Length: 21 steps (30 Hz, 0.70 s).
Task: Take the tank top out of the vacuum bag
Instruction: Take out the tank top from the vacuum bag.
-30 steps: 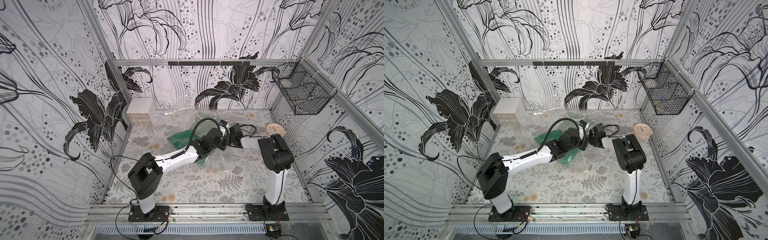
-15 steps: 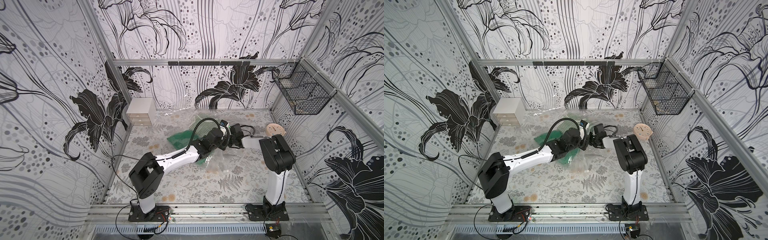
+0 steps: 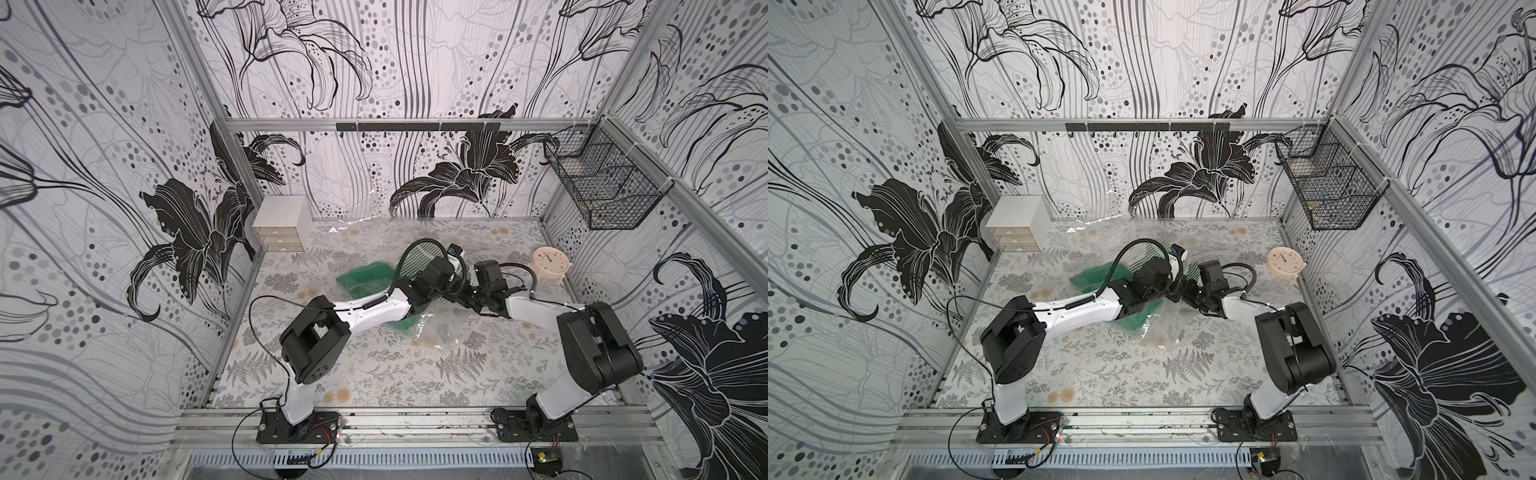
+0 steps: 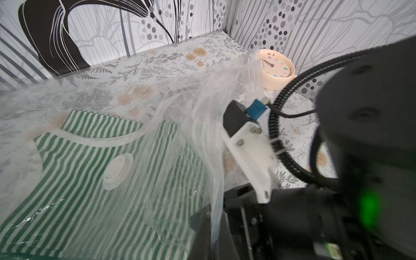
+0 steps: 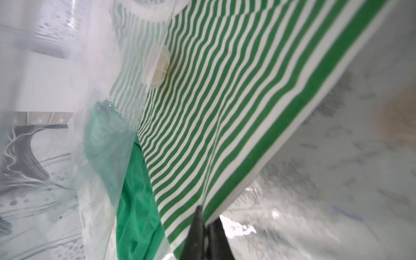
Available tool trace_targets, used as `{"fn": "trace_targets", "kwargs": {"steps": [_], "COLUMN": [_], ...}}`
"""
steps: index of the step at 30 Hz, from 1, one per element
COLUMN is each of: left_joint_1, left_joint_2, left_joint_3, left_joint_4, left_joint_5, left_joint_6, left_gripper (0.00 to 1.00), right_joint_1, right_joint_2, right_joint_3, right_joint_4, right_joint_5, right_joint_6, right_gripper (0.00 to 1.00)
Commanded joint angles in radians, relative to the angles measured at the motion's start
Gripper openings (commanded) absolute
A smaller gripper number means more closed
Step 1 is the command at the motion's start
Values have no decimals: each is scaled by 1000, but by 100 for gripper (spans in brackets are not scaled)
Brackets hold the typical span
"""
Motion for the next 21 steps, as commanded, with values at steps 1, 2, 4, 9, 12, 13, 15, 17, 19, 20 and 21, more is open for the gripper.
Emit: {"fn": "trace_targets", "kwargs": {"steps": [1, 2, 4, 9, 12, 13, 15, 17, 19, 20, 21], "left_joint_1": [15, 17, 18, 24, 36, 41, 47, 50, 49, 49, 49], "left_joint_2": [20, 23, 29, 52, 56, 58, 62, 62, 61, 61, 60], "left_joint_3": [-6, -9, -16, -19, -34, -37, -40, -42, -42, -43, -43], "left_joint_4": [12, 12, 13, 12, 27, 32, 36, 42, 49, 55, 59], "left_joint_5": [-1, -3, -2, -8, 3, 7, 17, 27, 37, 41, 45], "left_joint_6": [-14, -16, -18, -13, -35, -41, -51, -51, -47, -48, -48], "left_gripper": [0, 0, 0, 0, 0, 0, 0, 0, 0, 0, 0], "right_joint_1": [-11, -17, -33, -120, -200, -219, -253, -256, -256, -256, -256], "right_joint_2": [-87, -111, -153, -280, -361, -382, -408, -399, -362, -339, -318], "right_joint_3": [-44, -60, -83, -141, -181, -193, -207, -203, -197, -194, -190], "right_joint_4": [-67, -78, -97, -155, -171, -179, -194, -205, -188, -170, -154], "right_joint_5": [50, 57, 63, 58, 12, 0, -25, -42, -95, -123, -141], "right_joint_6": [-19, -19, -17, -8, -9, -9, -26, -55, -67, -69, -67], "right_gripper": [0, 0, 0, 0, 0, 0, 0, 0, 0, 0, 0]}}
